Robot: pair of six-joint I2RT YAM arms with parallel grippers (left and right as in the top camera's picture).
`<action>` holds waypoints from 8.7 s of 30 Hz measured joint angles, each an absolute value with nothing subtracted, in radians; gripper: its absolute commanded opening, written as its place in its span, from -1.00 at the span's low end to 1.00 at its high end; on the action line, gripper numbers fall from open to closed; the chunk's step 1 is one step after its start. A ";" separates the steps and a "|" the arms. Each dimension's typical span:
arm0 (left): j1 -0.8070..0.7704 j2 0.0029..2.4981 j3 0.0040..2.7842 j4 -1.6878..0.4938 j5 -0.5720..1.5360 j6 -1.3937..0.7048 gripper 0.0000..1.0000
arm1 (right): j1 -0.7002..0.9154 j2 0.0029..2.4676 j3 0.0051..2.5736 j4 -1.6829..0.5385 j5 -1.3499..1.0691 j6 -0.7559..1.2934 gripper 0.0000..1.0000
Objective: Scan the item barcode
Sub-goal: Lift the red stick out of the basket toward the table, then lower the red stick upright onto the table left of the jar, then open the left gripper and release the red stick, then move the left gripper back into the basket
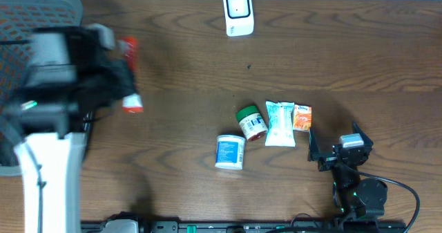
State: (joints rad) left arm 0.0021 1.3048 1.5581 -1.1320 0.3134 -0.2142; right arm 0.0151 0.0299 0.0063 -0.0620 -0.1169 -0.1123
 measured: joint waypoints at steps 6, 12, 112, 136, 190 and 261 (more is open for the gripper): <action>-0.161 1.410 1.295 -0.971 0.316 -0.215 -0.85 | 0.015 0.030 0.006 -0.062 -0.117 -0.112 0.99; -0.242 1.541 1.143 -0.801 0.316 -0.253 -0.85 | 0.015 0.030 0.006 -0.061 -0.117 -0.112 0.99; -0.297 1.717 0.925 -0.473 0.266 -0.318 -0.85 | 0.015 0.030 0.006 -0.061 -0.117 -0.112 0.99; -0.339 1.717 0.925 -0.361 0.120 -0.321 -0.84 | 0.015 0.030 0.006 -0.061 -0.117 -0.112 0.99; 0.338 1.533 1.863 -1.010 -0.006 -0.231 0.60 | 0.015 0.030 0.006 -0.061 -0.117 -0.112 0.98; 0.688 2.253 1.890 -1.191 0.521 0.217 -0.86 | 0.015 0.030 0.006 -0.061 -0.117 -0.112 0.98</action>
State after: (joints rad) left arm 0.6876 2.2532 1.8896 -1.1908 0.5213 0.2169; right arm 0.0151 0.0303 0.0063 -0.0612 -0.1169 -0.1123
